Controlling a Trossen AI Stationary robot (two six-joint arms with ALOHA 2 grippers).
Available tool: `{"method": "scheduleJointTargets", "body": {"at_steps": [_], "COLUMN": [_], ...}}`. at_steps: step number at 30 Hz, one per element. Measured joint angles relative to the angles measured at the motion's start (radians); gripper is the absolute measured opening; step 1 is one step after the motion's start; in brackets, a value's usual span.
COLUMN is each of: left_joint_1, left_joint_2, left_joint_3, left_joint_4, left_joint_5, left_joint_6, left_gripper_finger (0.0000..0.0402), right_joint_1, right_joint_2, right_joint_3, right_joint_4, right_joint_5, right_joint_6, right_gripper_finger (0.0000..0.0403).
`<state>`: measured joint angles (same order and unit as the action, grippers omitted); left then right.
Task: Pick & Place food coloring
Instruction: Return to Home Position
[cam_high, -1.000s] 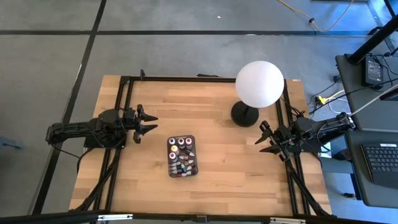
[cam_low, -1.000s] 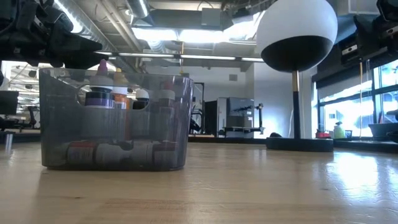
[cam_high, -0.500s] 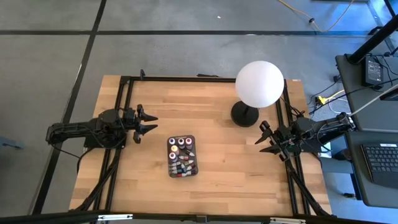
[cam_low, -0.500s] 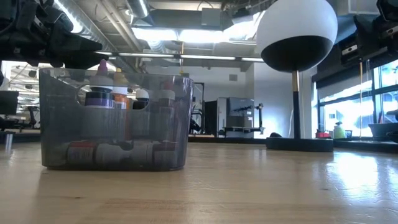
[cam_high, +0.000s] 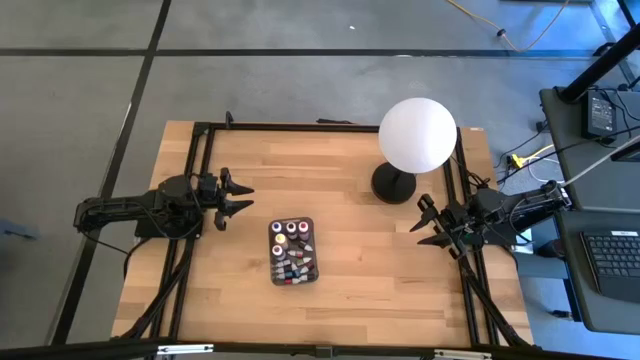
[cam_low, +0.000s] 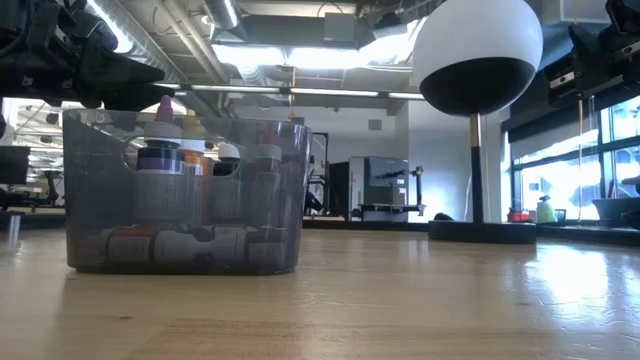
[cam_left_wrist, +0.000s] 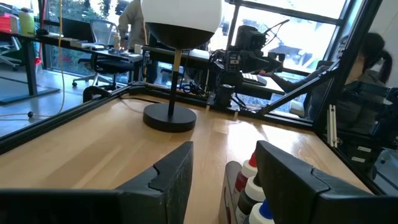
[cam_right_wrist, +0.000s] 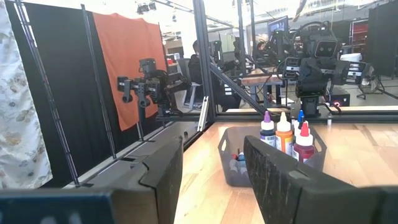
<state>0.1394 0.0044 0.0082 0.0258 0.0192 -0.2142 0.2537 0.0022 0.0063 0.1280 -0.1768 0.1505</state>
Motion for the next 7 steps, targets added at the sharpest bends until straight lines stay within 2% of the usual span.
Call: {"method": "scheduleJointTargets", "body": {"at_steps": [7], "left_joint_1": [0.000], "left_joint_2": [0.000], "left_joint_3": [0.000], "left_joint_4": [0.000], "left_joint_5": [0.000], "left_joint_6": [0.000], "left_gripper_finger": [0.0169], "right_joint_1": [0.000], "right_joint_2": [0.000], "right_joint_3": [0.000], "right_joint_4": [0.000], "right_joint_5": [0.000], "right_joint_6": [0.001], "right_gripper_finger": [0.0173]}}
